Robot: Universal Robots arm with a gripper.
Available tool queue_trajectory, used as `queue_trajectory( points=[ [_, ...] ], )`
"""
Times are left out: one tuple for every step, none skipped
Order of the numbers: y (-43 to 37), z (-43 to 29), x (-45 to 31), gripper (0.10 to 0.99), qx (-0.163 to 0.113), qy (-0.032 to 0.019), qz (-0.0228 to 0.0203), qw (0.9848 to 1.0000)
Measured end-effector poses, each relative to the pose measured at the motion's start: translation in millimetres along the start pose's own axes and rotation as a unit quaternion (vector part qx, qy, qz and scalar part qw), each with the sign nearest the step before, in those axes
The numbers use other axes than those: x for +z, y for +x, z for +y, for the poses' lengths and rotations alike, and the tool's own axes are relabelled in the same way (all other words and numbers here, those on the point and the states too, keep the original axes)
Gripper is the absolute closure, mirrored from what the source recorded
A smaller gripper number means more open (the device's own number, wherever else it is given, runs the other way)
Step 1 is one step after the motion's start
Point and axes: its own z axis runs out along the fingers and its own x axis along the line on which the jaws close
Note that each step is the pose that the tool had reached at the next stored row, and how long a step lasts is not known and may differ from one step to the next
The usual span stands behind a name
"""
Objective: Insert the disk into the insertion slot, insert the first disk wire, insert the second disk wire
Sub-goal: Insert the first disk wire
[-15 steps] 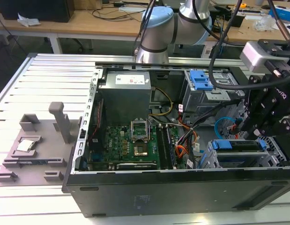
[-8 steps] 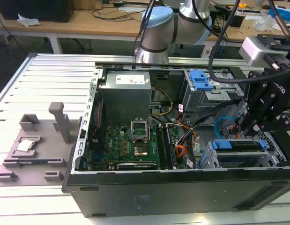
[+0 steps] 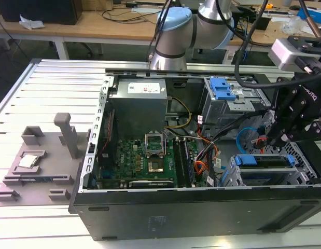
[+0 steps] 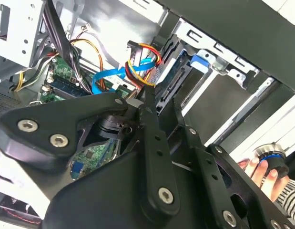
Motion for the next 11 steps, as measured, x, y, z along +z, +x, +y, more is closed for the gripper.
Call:
queue_trajectory(
  points=[
    [-0.1,-0.9,0.8,0.784,0.000,-0.0014,0.0001,1.0000],
    [-0.1,-2.4,2.9,0.784,0.000,-0.0038,0.0001,1.0000],
    [-0.1,-2.7,3.7,0.784,0.000,-0.0048,0.0002,1.0000],
    [-0.1,-3.0,5.1,0.784,0.000,-0.0055,0.0001,1.0000],
    [-0.2,-3.2,6.5,0.784,0.000,-0.0058,0.0002,1.0000],
    [-0.1,-3.2,6.5,0.784,0.000,-0.0057,0.0002,1.0000],
    [-0.1,-3.2,6.5,0.784,0.000,-0.0057,0.0003,1.0000],
    [-0.1,-3.2,6.5,0.784,0.000,-0.0057,0.0003,1.0000],
    [-0.1,-3.2,6.5,0.784,0.000,-0.0057,0.0003,1.0000],
    [-0.2,-3.2,6.6,0.800,0.000,-0.0057,0.0003,1.0000],
    [-0.1,-3.2,6.6,0.867,0.000,-0.0057,0.0003,1.0000]
  ],
)
